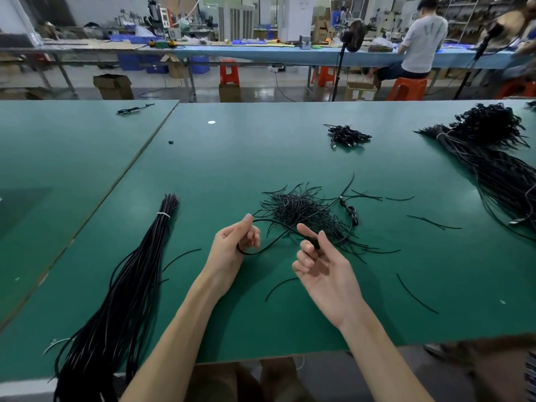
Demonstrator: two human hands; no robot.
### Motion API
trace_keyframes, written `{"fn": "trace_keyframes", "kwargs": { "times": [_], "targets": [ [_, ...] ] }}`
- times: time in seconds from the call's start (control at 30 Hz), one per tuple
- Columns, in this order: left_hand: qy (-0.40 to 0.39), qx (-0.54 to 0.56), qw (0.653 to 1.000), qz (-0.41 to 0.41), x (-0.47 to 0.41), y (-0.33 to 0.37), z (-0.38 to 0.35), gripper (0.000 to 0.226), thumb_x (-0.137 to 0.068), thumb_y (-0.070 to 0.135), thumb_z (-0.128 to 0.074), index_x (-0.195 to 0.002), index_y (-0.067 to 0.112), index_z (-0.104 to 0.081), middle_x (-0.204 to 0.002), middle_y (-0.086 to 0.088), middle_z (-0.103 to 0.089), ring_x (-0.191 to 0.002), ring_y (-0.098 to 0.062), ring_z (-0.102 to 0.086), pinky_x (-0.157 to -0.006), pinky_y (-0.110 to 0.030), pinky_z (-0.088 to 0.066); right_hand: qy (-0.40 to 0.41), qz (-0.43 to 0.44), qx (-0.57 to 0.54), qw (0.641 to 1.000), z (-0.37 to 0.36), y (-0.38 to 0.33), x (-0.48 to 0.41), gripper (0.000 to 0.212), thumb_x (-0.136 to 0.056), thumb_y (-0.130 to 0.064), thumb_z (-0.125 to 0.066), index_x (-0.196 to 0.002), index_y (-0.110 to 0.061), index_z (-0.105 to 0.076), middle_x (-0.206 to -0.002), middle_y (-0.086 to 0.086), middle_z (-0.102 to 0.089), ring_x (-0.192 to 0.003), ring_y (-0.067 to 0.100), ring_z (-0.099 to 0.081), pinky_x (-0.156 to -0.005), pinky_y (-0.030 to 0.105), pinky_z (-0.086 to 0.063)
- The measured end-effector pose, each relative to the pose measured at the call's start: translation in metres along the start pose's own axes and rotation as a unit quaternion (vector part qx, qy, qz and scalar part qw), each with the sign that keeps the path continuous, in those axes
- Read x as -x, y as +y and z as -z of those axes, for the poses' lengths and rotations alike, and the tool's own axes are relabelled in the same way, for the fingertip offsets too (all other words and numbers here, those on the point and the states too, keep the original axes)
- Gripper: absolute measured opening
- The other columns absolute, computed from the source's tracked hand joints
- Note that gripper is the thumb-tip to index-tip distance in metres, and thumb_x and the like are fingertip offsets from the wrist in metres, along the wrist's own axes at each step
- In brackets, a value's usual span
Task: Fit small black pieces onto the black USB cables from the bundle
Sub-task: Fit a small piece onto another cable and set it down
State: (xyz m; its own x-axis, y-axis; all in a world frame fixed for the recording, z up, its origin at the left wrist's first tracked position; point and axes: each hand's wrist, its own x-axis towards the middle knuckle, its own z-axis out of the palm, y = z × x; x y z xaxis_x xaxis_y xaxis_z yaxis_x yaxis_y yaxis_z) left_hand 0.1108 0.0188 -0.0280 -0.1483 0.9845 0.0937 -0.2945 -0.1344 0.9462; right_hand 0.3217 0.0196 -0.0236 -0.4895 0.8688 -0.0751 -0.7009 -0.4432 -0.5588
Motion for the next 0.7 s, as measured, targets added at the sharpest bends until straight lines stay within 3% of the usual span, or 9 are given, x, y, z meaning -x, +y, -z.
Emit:
{"fn": "trace_keyframes", "kwargs": {
  "times": [0.07, 0.13, 0.27, 0.4, 0.5, 0.6, 0.7],
  "targets": [
    [0.013, 0.002, 1.0, -0.016, -0.001, -0.001, 0.002, 0.037, -0.091, 0.044, -0.072, -0.069, 0.017, -0.062, -0.08, -0.005, -0.06, -0.077, -0.02, -0.054, -0.084, -0.034, -0.043, -0.011, -0.013, 0.006, 1.0, -0.001, 0.0, 0.002, 0.039, -0.106, -0.031, -0.057, -0.132, -0.003, -0.067, -0.08, 0.001, -0.057, -0.061, 0.012, -0.046, -0.064, 0.025, -0.045],
    [0.032, -0.021, 0.999, -0.018, 0.0, 0.0, 0.004, 0.035, -0.085, 0.05, -0.078, -0.078, 0.016, -0.07, -0.084, -0.003, -0.063, -0.081, -0.017, -0.057, -0.092, -0.035, -0.043, -0.014, -0.021, -0.001, 1.0, -0.002, -0.001, 0.004, 0.034, -0.103, -0.029, -0.062, -0.123, -0.002, -0.071, -0.08, 0.003, -0.059, -0.059, 0.014, -0.048, -0.064, 0.026, -0.045],
    [0.002, -0.038, 0.999, -0.033, 0.003, -0.002, 0.006, 0.041, -0.092, 0.05, -0.073, -0.088, 0.009, -0.068, -0.083, -0.005, -0.061, -0.073, -0.019, -0.054, -0.082, -0.035, -0.044, -0.027, -0.034, -0.01, 0.999, -0.008, 0.001, 0.006, 0.026, -0.102, -0.033, -0.065, -0.1, -0.007, -0.068, -0.082, 0.005, -0.062, -0.059, 0.017, -0.054, -0.063, 0.027, -0.049],
    [-0.091, -0.076, 0.993, 0.013, 0.006, 0.001, 0.002, 0.047, -0.102, 0.05, -0.058, -0.097, 0.005, -0.072, -0.083, -0.009, -0.064, -0.066, -0.023, -0.056, -0.075, -0.027, -0.048, -0.027, -0.004, 0.028, 0.999, -0.008, 0.002, 0.004, 0.034, -0.101, -0.04, -0.061, -0.085, -0.013, -0.071, -0.069, 0.001, -0.056, -0.055, 0.01, -0.049, -0.063, 0.022, -0.043],
    [-0.209, -0.066, 0.974, 0.057, 0.012, 0.007, 0.001, 0.045, -0.105, 0.046, -0.052, -0.104, 0.005, -0.071, -0.079, -0.005, -0.067, -0.062, -0.02, -0.058, -0.072, -0.024, -0.049, 0.013, 0.025, 0.044, 0.999, -0.005, 0.0, 0.0, 0.033, -0.1, -0.041, -0.061, -0.081, -0.017, -0.075, -0.063, -0.003, -0.049, -0.051, 0.008, -0.041, -0.066, 0.024, -0.039],
    [-0.334, -0.038, 0.939, 0.076, 0.018, 0.011, -0.003, 0.048, -0.1, 0.049, -0.059, -0.111, 0.003, -0.067, -0.083, -0.004, -0.068, -0.066, -0.019, -0.063, -0.072, -0.027, -0.05, 0.036, 0.031, 0.078, 0.996, -0.002, 0.0, -0.003, 0.027, -0.094, -0.041, -0.068, -0.09, -0.016, -0.077, -0.066, -0.004, -0.048, -0.054, 0.01, -0.041, -0.072, 0.028, -0.039],
    [-0.364, -0.018, 0.927, 0.084, 0.019, 0.011, -0.006, 0.061, -0.095, 0.06, -0.059, -0.112, 0.002, -0.066, -0.086, -0.005, -0.066, -0.07, -0.02, -0.063, -0.075, -0.03, -0.05, 0.033, 0.026, 0.097, 0.994, -0.001, 0.001, -0.003, 0.024, -0.092, -0.036, -0.072, -0.099, -0.014, -0.075, -0.073, -0.002, -0.051, -0.061, 0.011, -0.042, -0.069, 0.029, -0.04]
  ]
}}
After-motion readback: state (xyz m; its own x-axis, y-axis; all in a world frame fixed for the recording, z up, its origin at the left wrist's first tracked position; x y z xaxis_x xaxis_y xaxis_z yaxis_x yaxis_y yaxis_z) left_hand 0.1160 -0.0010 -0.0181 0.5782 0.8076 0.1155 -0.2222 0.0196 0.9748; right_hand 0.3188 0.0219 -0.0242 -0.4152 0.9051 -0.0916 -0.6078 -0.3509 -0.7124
